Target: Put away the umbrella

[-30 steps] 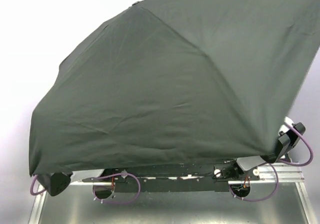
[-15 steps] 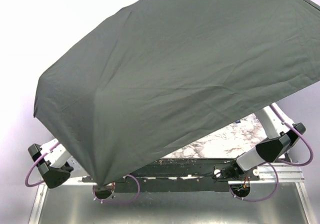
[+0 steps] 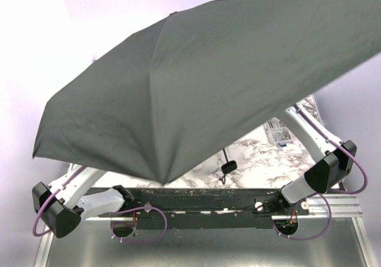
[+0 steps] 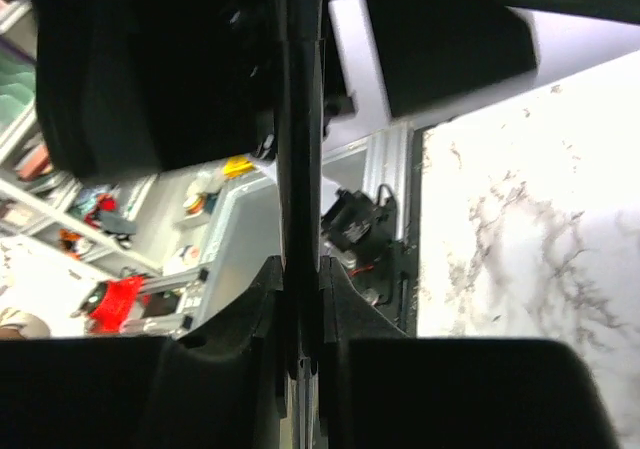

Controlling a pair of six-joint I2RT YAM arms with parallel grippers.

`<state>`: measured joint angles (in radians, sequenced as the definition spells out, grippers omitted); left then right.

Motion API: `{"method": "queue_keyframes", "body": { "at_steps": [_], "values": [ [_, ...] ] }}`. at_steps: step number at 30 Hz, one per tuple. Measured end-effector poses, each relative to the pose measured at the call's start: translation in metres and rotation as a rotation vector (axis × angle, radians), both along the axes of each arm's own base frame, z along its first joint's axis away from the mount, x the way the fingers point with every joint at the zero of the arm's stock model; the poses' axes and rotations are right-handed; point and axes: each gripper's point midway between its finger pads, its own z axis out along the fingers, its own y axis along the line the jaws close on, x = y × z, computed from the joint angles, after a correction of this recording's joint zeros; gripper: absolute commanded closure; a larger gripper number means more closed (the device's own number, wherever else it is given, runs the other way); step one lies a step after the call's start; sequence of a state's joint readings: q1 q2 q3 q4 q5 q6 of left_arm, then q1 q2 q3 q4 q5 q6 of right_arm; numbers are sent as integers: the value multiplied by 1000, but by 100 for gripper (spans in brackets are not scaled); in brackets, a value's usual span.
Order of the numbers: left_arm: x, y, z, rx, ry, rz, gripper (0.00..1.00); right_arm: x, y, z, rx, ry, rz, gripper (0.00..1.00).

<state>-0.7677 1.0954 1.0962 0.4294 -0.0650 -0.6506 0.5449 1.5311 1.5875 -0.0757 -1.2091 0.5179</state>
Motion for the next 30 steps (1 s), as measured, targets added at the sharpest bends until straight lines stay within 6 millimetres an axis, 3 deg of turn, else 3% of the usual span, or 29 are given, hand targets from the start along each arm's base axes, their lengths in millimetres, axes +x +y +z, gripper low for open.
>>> {"method": "queue_keyframes", "body": {
  "at_steps": [4, 10, 13, 16, 17, 19, 21, 22, 24, 30],
  "values": [
    [1, 19, 3, -112, -71, -99, 20, -10, 0, -4, 42, 120, 74, 99],
    [-20, 6, 17, -167, -140, -300, 37, -29, -8, 9, 97, 148, 156, 99],
    [-27, -1, 24, -184, -165, -369, 51, -35, -12, 16, 118, 105, 174, 99],
    [-28, -9, 29, -200, -172, -431, 83, -38, -13, 17, 121, 91, 183, 99],
    [-27, -12, 29, -202, -173, -446, 100, -39, -14, 17, 120, 90, 184, 99],
    [-27, -16, 31, -207, -171, -476, 100, -40, -14, 15, 116, 89, 184, 98],
    [-26, -18, 30, -215, -146, -493, 100, -37, -15, 12, 114, 65, 176, 74],
    [-26, -19, 30, -206, -142, -493, 100, -35, -15, 10, 110, 52, 168, 51],
    [-22, -19, 28, -178, -123, -460, 100, -29, -13, 9, 93, 26, 140, 23],
    [-1, -9, 19, -65, 55, -168, 100, 7, -7, 28, 52, -174, -101, 21]
  ]
}}
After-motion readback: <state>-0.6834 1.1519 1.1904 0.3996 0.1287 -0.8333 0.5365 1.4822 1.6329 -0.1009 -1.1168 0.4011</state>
